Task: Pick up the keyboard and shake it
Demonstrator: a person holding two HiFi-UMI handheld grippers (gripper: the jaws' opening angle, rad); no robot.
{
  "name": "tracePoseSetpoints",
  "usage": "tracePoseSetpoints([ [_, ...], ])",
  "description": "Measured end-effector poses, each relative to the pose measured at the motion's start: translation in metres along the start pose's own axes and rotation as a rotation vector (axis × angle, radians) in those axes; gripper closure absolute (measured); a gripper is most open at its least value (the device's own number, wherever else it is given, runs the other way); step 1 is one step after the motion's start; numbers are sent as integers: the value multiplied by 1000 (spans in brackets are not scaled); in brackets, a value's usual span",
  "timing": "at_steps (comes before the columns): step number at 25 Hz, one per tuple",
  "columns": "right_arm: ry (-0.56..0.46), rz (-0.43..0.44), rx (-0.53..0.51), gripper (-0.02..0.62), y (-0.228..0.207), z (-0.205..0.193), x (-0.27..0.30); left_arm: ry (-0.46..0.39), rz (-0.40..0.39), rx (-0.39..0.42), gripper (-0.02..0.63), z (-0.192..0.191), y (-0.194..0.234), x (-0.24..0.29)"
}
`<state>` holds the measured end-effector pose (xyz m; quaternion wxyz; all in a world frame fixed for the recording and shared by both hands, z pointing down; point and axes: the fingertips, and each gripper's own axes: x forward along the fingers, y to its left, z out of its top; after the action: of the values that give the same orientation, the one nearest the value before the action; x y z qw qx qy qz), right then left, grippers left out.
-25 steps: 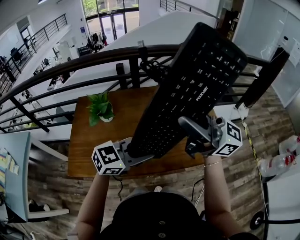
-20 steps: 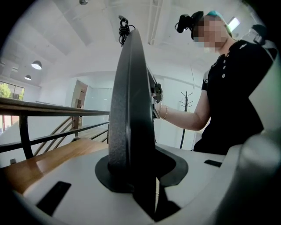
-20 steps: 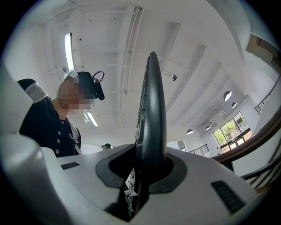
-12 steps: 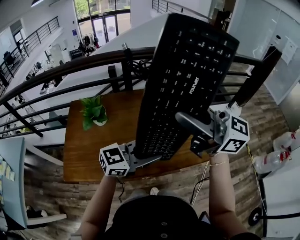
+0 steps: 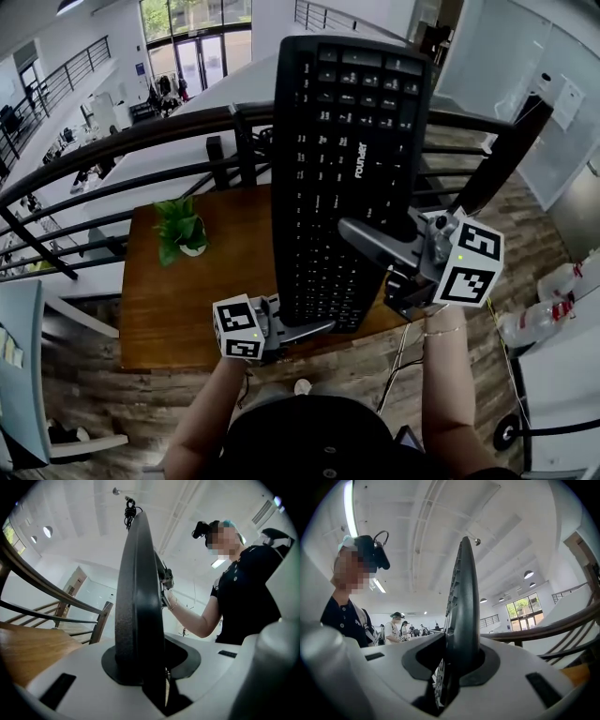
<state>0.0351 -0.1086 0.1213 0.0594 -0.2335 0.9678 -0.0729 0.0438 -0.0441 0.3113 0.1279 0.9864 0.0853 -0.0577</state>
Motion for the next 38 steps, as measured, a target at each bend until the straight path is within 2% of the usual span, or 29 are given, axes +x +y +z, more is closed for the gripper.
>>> tracePoseSetpoints([
  [6,66,-31,-13,494,5,-3,6,-108,-81,-74,499,-1,-14,14],
  [10,100,-44,-16,494,2,-2,6,-146,-100,-106,500,1,-15,25],
  [23,172,-57,-24,494,6,-2,-1,-165,-124,-169,499,0,-23,45],
  [38,131,-54,13,494,-1,-3,-1,-131,-112,-164,500,-1,-19,38],
])
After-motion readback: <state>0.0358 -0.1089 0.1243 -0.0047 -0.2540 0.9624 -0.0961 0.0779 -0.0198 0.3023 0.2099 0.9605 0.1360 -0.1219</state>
